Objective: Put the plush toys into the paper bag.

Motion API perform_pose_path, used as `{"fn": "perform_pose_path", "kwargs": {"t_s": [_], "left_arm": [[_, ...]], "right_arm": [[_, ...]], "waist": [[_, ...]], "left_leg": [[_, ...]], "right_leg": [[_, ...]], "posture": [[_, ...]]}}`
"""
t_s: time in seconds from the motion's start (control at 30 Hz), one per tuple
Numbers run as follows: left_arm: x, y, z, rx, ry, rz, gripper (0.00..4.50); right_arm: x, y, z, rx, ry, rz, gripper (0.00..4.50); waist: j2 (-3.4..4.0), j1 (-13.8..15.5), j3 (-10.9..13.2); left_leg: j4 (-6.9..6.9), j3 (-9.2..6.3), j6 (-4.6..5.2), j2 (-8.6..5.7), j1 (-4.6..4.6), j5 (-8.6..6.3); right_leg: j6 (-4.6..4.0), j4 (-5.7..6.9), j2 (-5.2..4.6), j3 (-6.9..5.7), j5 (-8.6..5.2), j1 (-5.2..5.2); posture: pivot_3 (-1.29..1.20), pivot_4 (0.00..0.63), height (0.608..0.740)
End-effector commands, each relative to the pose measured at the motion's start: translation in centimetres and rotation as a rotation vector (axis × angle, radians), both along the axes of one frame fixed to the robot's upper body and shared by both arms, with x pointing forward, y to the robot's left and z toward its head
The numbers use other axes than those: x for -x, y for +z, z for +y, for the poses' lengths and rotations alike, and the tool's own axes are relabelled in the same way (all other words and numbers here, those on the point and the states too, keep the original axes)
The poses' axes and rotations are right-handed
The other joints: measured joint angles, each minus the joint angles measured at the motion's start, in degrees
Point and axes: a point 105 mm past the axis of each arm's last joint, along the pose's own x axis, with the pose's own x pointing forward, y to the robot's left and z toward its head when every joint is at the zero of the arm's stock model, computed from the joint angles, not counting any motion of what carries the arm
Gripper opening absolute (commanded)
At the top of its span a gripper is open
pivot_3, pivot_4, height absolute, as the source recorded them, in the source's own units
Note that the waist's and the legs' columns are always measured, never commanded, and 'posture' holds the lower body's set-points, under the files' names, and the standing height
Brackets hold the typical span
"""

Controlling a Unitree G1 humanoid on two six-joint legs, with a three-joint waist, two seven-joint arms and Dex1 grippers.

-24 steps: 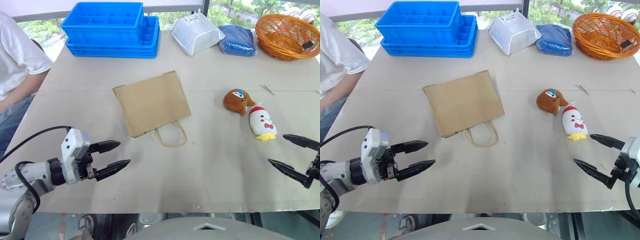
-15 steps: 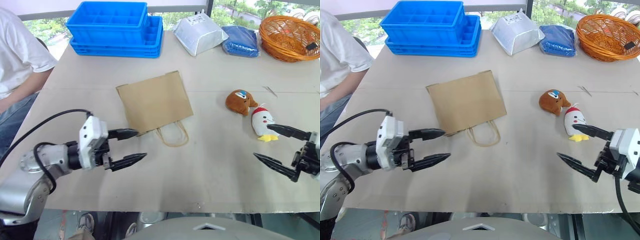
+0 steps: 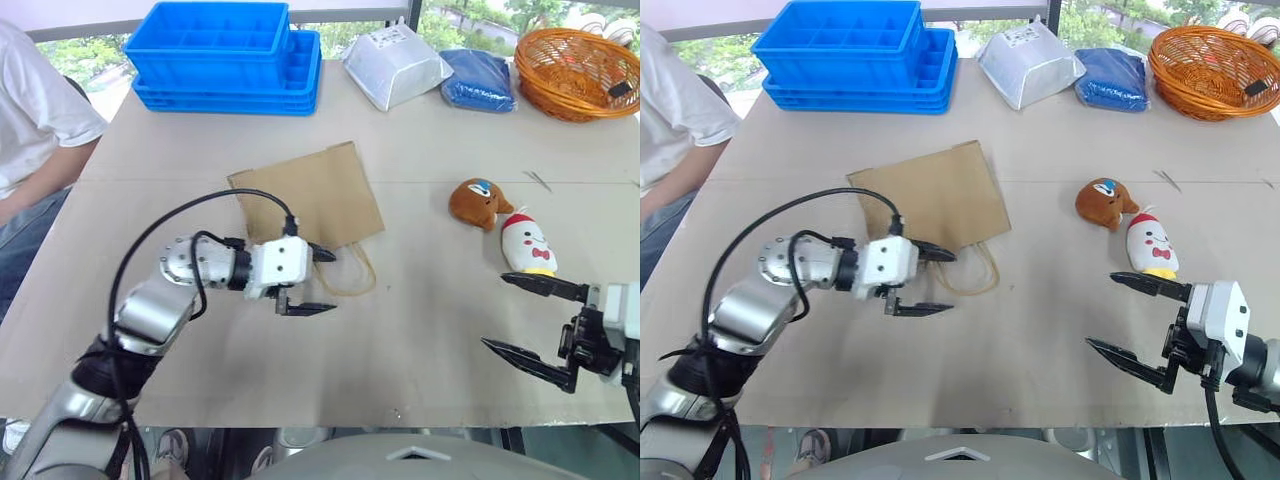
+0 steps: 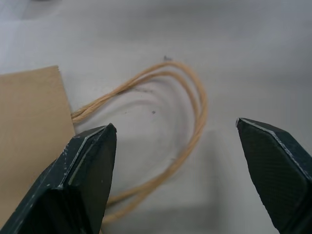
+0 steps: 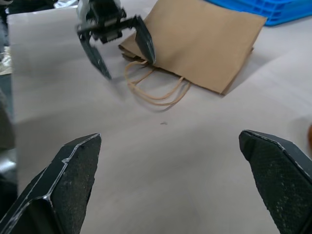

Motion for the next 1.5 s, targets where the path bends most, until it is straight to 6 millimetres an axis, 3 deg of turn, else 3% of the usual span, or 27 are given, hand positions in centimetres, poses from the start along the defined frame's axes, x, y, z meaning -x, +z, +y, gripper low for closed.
{"fn": "perform_pose_path", "kwargs": {"t_s": [0.03,0.23,0.3,0.4,0.53,0.73,1.03,1.2,1.37,1.4,1.47,1.5], "left_arm": [[-0.5,0.1,-1.0,0.014,-0.069,-0.030,2.95],[-0.6,1.1,-0.5,0.111,-0.070,0.081,0.07],[-0.8,2.0,-0.5,0.193,-0.029,0.147,0.02],[-0.9,4.8,-0.2,0.389,0.031,0.339,0.02],[-1.1,7.0,0.2,0.505,0.089,0.481,0.02],[-1.3,4.6,-0.4,0.341,0.057,0.341,0.02],[-1.4,2.0,-1.7,0.209,-0.016,0.212,0.02],[-1.1,1.8,-1.7,0.212,-0.027,0.265,0.02],[-1.2,1.8,-1.7,0.226,-0.017,0.280,1.54],[-1.2,1.7,-1.7,0.221,-0.015,0.274,2.11],[-1.1,1.3,-1.7,0.200,-0.026,0.259,2.60],[-1.2,0.9,-1.5,0.180,-0.032,0.235,3.16]], "right_arm": [[0.4,0.5,0.8,0.007,0.009,-0.052,4.50],[0.7,-0.1,1.2,-0.009,-0.038,-0.052,4.50],[0.5,-0.1,1.3,-0.026,-0.061,-0.061,4.50],[-0.4,0.2,2.4,-0.075,-0.095,-0.067,4.50],[-1.1,1.0,4.1,-0.144,-0.074,-0.086,4.50],[-2.2,1.4,6.2,-0.159,0.003,-0.109,4.50],[-0.4,0.0,6.2,-0.086,0.072,-0.029,4.50],[-0.1,0.0,6.1,-0.078,0.055,-0.025,4.50],[0.0,-0.2,6.1,-0.076,0.047,-0.013,4.50],[0.1,-0.2,6.1,-0.076,0.047,-0.013,4.50],[0.1,-0.1,6.1,-0.080,0.041,-0.011,4.50],[0.1,-0.2,6.1,-0.080,0.037,-0.008,4.50]], "waist": [[0.00,0.00,0.00],[0.00,-0.11,0.00],[0.00,-0.13,0.00],[0.00,-0.19,0.00],[-0.01,-0.22,0.00],[-0.02,-0.08,-0.01],[-0.04,-0.18,-0.01],[-0.04,-0.11,-0.01],[-0.04,-0.11,-0.01],[-0.04,-0.11,-0.02],[-0.04,-0.09,-0.02],[-0.04,-0.08,-0.02]], "left_leg": [[0.00,0.01,0.00,-0.01,0.01,0.00],[0.03,-0.01,0.06,0.00,-0.02,-0.03],[0.03,0.00,0.06,0.01,0.00,-0.03],[0.09,-0.03,0.06,0.02,-0.02,-0.03],[0.12,-0.05,0.06,0.02,-0.02,-0.03],[0.10,-0.04,0.03,-0.02,-0.02,-0.02],[0.11,-0.01,0.07,-0.09,-0.05,-0.04],[0.11,-0.04,0.07,-0.03,-0.03,-0.04],[0.12,-0.03,0.08,-0.04,-0.04,-0.04],[0.12,-0.03,0.08,-0.04,-0.04,-0.04],[0.12,-0.04,0.08,-0.04,-0.04,-0.04],[0.12,-0.03,0.08,-0.04,-0.04,-0.04]], "right_leg": [[0.01,0.00,-0.01,0.01,0.01,0.00],[0.17,0.00,-0.01,-0.03,0.08,-0.01],[0.17,0.01,-0.01,-0.02,0.08,-0.01],[0.19,0.06,-0.01,-0.04,0.07,-0.02],[0.20,0.06,0.00,-0.07,0.07,-0.02],[0.18,0.05,0.01,-0.04,0.08,-0.02],[0.17,0.00,-0.04,0.01,0.08,-0.02],[0.18,0.05,0.01,-0.03,0.08,-0.02],[0.19,0.04,0.01,-0.02,0.08,-0.02],[0.19,0.04,0.01,-0.02,0.08,-0.02],[0.19,0.04,0.01,-0.02,0.08,-0.01],[0.19,0.04,0.01,-0.02,0.08,-0.01]], "posture": [[0.00,0.150,0.740],[0.00,0.150,0.740],[0.00,0.150,0.740],[0.00,0.150,0.740],[0.00,0.150,0.740],[0.00,0.150,0.740],[0.00,0.150,0.740],[0.00,0.150,0.740],[0.00,0.150,0.740],[0.00,0.150,0.740],[0.00,0.150,0.740],[0.00,0.150,0.740]]}}
